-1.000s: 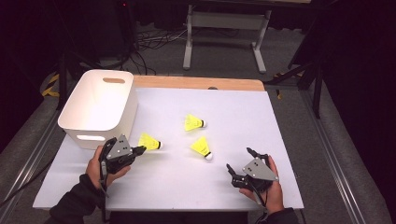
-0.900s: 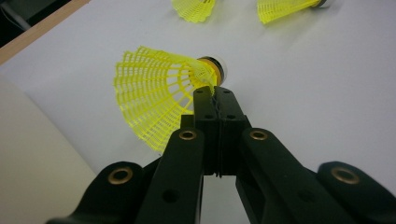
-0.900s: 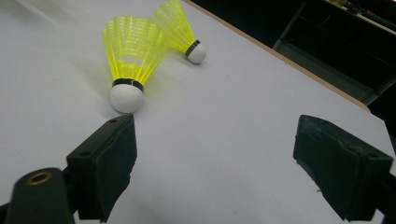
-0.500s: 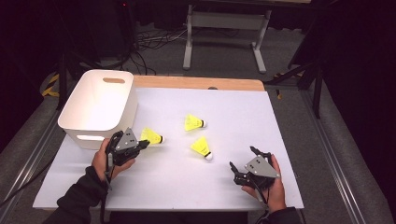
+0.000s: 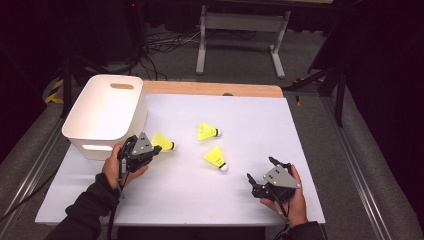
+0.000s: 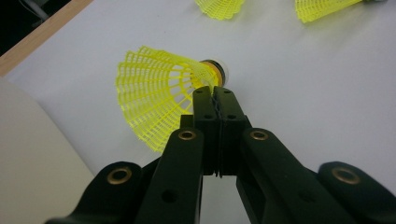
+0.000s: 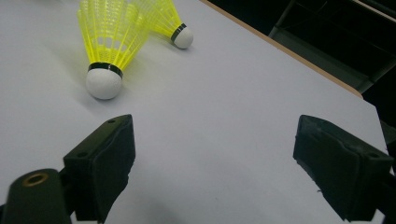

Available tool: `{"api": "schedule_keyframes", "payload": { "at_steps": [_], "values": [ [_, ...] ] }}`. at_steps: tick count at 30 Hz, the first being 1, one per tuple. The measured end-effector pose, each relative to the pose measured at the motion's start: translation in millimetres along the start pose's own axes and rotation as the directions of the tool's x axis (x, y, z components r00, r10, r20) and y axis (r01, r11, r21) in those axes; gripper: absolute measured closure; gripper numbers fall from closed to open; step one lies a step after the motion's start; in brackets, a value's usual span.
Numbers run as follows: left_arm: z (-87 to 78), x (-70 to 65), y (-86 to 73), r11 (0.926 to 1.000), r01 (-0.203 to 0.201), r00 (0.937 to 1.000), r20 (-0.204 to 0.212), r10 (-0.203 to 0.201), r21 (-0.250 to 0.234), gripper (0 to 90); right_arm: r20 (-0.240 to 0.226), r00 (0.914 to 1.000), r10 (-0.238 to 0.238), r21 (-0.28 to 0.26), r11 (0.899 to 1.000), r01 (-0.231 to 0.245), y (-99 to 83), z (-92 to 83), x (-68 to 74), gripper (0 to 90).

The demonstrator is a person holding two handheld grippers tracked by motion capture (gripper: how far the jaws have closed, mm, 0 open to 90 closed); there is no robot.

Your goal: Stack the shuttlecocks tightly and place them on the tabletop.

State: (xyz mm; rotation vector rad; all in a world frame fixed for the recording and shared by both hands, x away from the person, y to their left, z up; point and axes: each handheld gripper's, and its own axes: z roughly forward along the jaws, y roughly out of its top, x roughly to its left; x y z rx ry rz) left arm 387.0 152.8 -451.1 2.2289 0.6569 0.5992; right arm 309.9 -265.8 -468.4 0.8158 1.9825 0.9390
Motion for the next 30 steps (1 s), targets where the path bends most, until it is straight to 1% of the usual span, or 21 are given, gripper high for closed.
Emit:
{"api": "schedule_keyframes", "payload": {
  "at_steps": [2,4,6,8,9,10,12,14,20,23,27,28,29,30],
  "values": [
    [1.1,-0.6,3.4,1.0,-0.004,1.0,-0.008,0.004,0.003,89.2,-0.003,1.0,0.004,0.0,1.0,-0.004,-0.2,0.0,-0.3,13.8],
    [2.6,-0.9,7.5,1.0,-0.002,1.0,0.0,0.002,0.008,88.8,-0.004,1.0,0.004,0.002,1.0,-0.004,-0.5,0.3,-1.2,13.7],
    [4.2,-2.2,12.9,0.9991,-0.028,0.9996,-0.009,0.029,0.032,88.6,-0.009,0.9999,0.007,0.004,1.0,-0.007,-0.7,0.4,-1.7,13.8],
    [5.1,-2.8,17.2,0.9984,-0.039,0.9992,-0.01,0.039,0.041,88.4,-0.011,0.9999,0.005,0.004,1.0,-0.005,-0.6,0.1,-1.7,13.9],
    [5.8,-3.0,18.6,0.9985,-0.039,0.9992,-0.01,0.039,0.038,88.3,-0.015,0.9999,0.005,0.004,1.0,-0.005,-0.5,-0.1,-1.6,13.9],
    [7.4,-2.2,22.8,0.9977,-0.047,0.9989,-0.004,0.047,0.048,88.2,-0.016,0.9999,0.003,0.005,1.0,-0.003,-0.5,0.1,-1.5,14.0],
    [8.5,-2.1,25.4,0.9975,-0.048,0.9989,-0.002,0.048,0.052,88.0,-0.018,0.9998,0.002,0.006,1.0,-0.002,-0.6,0.3,-1.4,13.9],
    [10.2,-2.0,29.3,0.9969,-0.058,0.9983,-0.006,0.058,0.054,87.7,-0.021,0.9998,0.001,0.008,1.0,-0.001,-0.7,0.4,-1.1,14.0],
    [18.7,-6.9,41.0,0.994,-0.091,0.9958,0.011,0.091,0.059,87.7,-0.02,0.9998,0.006,0.007,1.0,-0.006,-1.4,0.1,-3.3,14.0],
    [23.3,-8.8,44.1,0.9933,-0.093,0.9955,0.022,0.092,0.068,86.6,-0.023,0.9997,0.008,0.007,1.0,-0.007,-1.7,0.5,-3.3,14.0],
    [29.3,-9.8,49.4,0.9891,-0.118,0.9924,0.043,0.115,0.088,88.1,-0.03,0.9995,0.004,0.008,1.0,-0.004,-1.4,1.2,-2.4,14.0],
    [29.5,-9.8,50.9,0.9876,-0.125,0.9919,0.034,0.122,0.096,88.2,-0.03,0.9996,0.003,0.008,1.0,-0.002,-1.4,1.1,-2.3,14.0],
    [29.9,-8.7,53.5,0.9837,-0.142,0.9899,0.028,0.139,0.111,88.6,-0.029,0.9996,0.004,0.007,1.0,-0.004,-1.4,0.9,-2.6,14.0],
    [29.9,-8.7,53.5,0.9837,-0.142,0.9899,0.028,0.139,0.111,88.9,-0.029,0.9996,0.004,0.007,1.0,-0.004,-1.4,0.9,-2.6,14.0]
  ]
}}
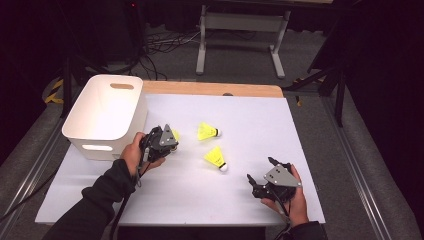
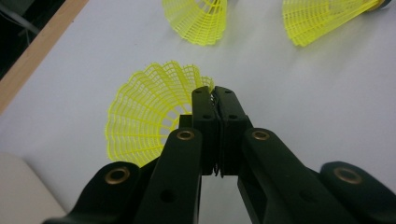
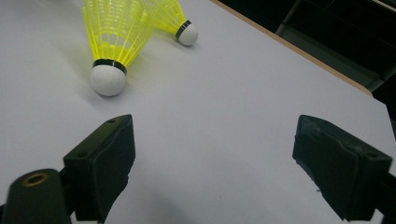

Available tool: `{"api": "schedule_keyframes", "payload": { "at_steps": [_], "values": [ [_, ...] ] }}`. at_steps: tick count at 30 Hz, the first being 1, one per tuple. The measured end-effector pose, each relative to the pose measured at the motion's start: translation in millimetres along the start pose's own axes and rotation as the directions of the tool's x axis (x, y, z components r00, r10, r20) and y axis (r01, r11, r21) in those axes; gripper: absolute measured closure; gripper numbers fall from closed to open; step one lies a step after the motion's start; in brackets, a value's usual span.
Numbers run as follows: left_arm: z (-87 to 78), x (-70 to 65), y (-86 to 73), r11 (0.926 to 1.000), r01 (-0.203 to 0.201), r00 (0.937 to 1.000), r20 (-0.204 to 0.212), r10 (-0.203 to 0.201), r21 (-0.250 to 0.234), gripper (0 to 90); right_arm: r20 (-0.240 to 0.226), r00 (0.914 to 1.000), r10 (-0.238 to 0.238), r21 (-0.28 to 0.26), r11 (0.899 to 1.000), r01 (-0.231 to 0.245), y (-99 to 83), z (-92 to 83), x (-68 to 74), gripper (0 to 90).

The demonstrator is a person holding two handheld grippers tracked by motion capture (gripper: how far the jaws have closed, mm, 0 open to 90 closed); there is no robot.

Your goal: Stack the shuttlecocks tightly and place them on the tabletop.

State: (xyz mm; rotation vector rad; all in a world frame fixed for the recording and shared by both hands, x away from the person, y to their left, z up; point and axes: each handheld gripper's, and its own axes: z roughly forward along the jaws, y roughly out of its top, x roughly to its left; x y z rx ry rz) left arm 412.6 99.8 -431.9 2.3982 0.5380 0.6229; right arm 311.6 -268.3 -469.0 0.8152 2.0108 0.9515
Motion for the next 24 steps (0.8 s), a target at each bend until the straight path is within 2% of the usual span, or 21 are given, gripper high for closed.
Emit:
{"api": "schedule_keyframes", "payload": {
  "at_steps": [4,5,8,10,13,19,22,23,24],
  "values": [
    [-4.3,3.9,3.1,0.9987,-0.034,0.9984,-0.044,0.035,0.039,89.2,0.001,1.0,0.005,0.0,1.0,-0.005,-0.4,0.0,-1.0,14.0],
    [-6.1,5.7,3.8,0.9978,-0.041,0.9968,-0.066,0.045,0.052,89.2,0.0,1.0,0.005,0.0,1.0,-0.005,-0.6,0.2,-1.1,14.0],
    [-6.1,7.6,4.2,0.9964,-0.052,0.9952,-0.079,0.057,0.066,89.1,0.0,1.0,0.003,0.002,1.0,-0.003,-0.4,0.6,-0.9,14.0],
    [-2.7,8.4,3.9,0.996,-0.051,0.9966,-0.061,0.055,0.074,89.1,-0.003,1.0,0.001,0.002,1.0,-0.001,-0.2,1.1,-0.2,14.0],
    [5.1,7.0,5.4,0.9955,-0.053,0.9986,-0.005,0.053,0.079,88.8,-0.01,0.9999,-0.009,0.006,1.0,0.009,0.0,2.3,2.0,14.0],
    [15.7,2.5,18.1,0.9906,-0.085,0.996,0.039,0.081,0.108,87.5,-0.003,0.9999,-0.014,0.003,1.0,0.014,-0.2,3.6,3.2,14.0],
    [25.6,1.5,30.9,0.9833,-0.114,0.9922,0.067,0.105,0.142,86.5,-0.011,0.9997,-0.019,0.007,1.0,0.02,-0.1,4.2,4.7,13.9],
    [25.6,1.5,30.9,0.9833,-0.114,0.9922,0.067,0.105,0.142,86.3,-0.011,0.9997,-0.019,0.007,1.0,0.02,-0.1,4.2,4.7,13.9],
    [31.2,2.2,37.1,0.9805,-0.117,0.9907,0.089,0.103,0.158,86.1,-0.015,0.9996,-0.026,0.004,1.0,0.026,0.3,4.3,5.7,13.9]
  ]
}}
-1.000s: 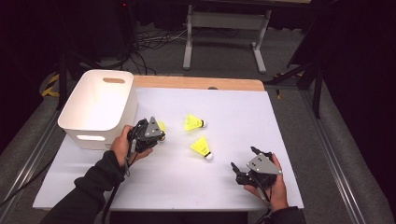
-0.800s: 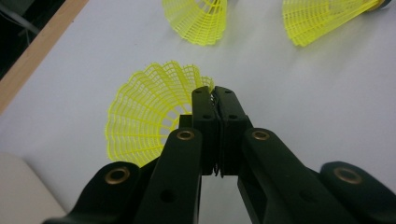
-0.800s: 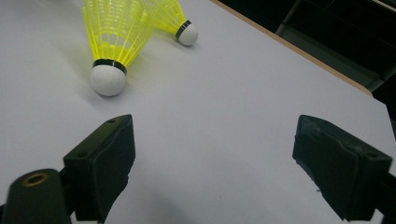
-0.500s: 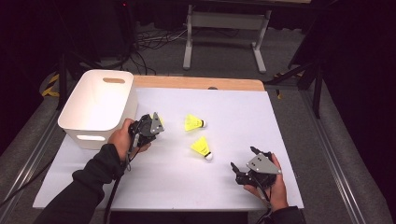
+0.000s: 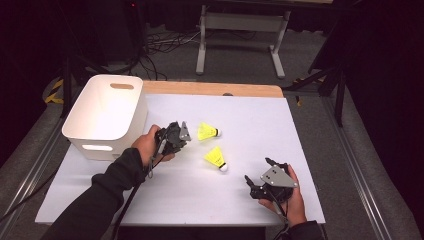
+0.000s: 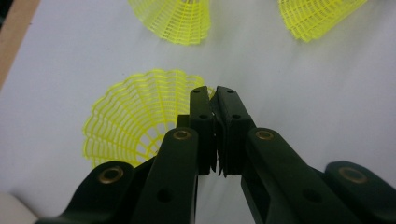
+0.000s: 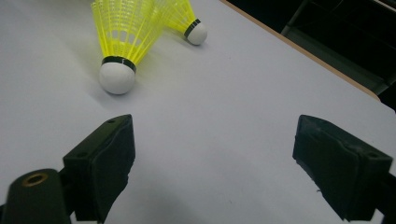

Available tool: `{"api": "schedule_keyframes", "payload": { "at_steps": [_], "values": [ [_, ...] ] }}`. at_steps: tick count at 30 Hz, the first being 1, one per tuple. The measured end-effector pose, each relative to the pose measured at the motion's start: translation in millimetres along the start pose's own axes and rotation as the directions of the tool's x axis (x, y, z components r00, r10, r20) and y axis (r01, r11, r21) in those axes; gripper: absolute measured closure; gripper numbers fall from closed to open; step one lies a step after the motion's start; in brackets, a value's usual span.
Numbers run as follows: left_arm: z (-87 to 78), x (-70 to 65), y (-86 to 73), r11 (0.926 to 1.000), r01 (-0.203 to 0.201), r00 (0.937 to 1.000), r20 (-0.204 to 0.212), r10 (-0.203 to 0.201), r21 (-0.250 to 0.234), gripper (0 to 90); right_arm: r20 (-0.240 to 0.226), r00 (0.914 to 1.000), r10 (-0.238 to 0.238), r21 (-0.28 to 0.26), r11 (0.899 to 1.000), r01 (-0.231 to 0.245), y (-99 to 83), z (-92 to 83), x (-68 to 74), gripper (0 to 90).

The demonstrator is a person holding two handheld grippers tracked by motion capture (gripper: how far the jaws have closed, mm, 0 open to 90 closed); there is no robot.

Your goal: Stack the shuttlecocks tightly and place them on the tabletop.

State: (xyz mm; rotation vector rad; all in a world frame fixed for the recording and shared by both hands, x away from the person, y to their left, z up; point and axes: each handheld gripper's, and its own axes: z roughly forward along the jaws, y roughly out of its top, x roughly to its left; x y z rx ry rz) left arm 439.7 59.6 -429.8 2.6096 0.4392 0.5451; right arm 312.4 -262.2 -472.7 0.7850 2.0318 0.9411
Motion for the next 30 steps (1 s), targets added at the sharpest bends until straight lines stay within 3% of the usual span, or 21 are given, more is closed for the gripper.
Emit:
{"api": "schedule_keyframes", "payload": {
  "at_steps": [11,15,19,23,25,30],
  "values": [
    [21.0,-7.9,31.5,0.9943,-0.068,0.9969,0.045,0.065,0.081,86.9,-0.018,0.9998,-0.011,-0.01,1.0,0.01,2.3,2.6,3.1,13.9],
    [26.7,-11.8,37.5,0.9773,-0.119,0.9897,0.1,0.103,0.175,88.2,-0.023,0.9996,-0.016,-0.012,1.0,0.016,2.5,1.9,3.7,13.8],
    [34.2,-8.1,39.8,0.9835,-0.08,0.9938,0.09,0.066,0.162,87.4,-0.03,0.9994,-0.016,-0.009,1.0,0.015,2.7,3.8,4.0,13.7],
    [37.0,-6.4,38.9,0.9879,-0.057,0.9934,0.107,0.042,0.144,85.3,-0.027,0.9993,-0.025,-0.011,1.0,0.025,3.3,3.3,5.9,13.7],
    [36.8,-4.5,36.5,0.9931,-0.025,0.9933,0.115,0.012,0.115,84.9,-0.028,0.9993,-0.023,-0.011,1.0,0.023,3.7,3.8,5.8,13.7],
    [32.3,-1.4,34.0,0.9952,0.0,0.9925,0.121,-0.012,0.097,79.0,-0.034,0.999,-0.028,-0.004,1.0,0.028,2.9,5.4,6.2,13.7]
  ]
}}
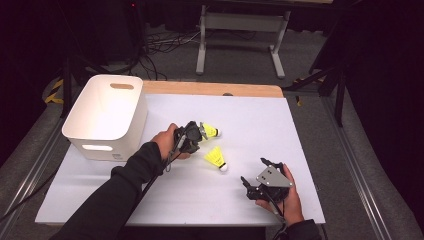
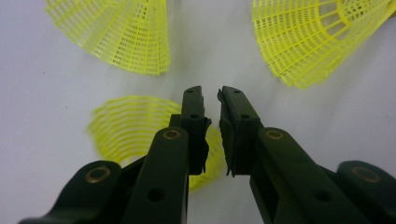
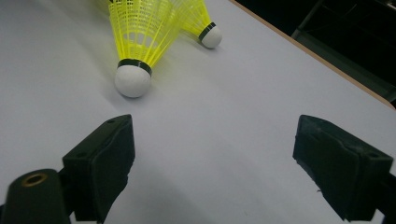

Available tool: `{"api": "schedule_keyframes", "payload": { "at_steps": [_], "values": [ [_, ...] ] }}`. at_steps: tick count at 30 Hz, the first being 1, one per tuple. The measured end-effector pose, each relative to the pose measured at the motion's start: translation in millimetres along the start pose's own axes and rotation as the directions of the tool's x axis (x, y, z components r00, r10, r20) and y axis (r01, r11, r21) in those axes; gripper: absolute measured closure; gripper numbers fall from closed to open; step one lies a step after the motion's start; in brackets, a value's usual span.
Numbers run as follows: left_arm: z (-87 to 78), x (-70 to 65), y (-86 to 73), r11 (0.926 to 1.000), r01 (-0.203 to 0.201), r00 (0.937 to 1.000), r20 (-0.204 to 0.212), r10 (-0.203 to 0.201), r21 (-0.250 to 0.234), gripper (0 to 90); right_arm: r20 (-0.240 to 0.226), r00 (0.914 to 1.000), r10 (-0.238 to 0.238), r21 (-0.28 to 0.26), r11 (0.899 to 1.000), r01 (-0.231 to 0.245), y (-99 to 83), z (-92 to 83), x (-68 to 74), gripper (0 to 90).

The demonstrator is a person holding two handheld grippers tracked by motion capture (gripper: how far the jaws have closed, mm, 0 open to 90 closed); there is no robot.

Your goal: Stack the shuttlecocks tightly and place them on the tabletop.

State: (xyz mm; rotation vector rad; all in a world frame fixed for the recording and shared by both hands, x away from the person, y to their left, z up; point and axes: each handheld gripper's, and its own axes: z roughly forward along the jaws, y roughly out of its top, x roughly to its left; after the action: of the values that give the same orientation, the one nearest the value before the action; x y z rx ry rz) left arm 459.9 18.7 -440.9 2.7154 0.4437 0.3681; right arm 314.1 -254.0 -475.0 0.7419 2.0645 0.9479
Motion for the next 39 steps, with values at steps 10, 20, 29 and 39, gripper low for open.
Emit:
{"api": "schedule_keyframes", "payload": {
  "at_steps": [10,20,29,39],
  "values": [
    [-9.3,-2.2,-5.9,0.9976,0.028,0.9996,0.011,-0.028,-0.063,73.3,-0.005,0.9999,-0.009,0.007,1.0,0.009,0.8,1.5,3.2,13.6],
    [-44.0,-0.6,-11.6,0.9822,0.034,0.9982,-0.041,-0.042,-0.185,61.6,-0.014,0.9999,0.008,-0.01,1.0,-0.008,-0.9,-2.1,-0.7,14.1],
    [-16.3,18.5,-13.1,0.9977,0.059,0.9954,-0.073,-0.061,-0.033,45.5,-0.01,0.9999,0.01,-0.003,1.0,-0.011,-1.1,-1.4,-1.2,14.3],
    [-7.4,24.7,-3.5,0.9988,0.047,0.9961,-0.075,-0.045,0.013,84.1,-0.013,0.9999,0.01,0.002,1.0,-0.01,-1.9,-0.6,-1.3,14.2]
  ]
}}
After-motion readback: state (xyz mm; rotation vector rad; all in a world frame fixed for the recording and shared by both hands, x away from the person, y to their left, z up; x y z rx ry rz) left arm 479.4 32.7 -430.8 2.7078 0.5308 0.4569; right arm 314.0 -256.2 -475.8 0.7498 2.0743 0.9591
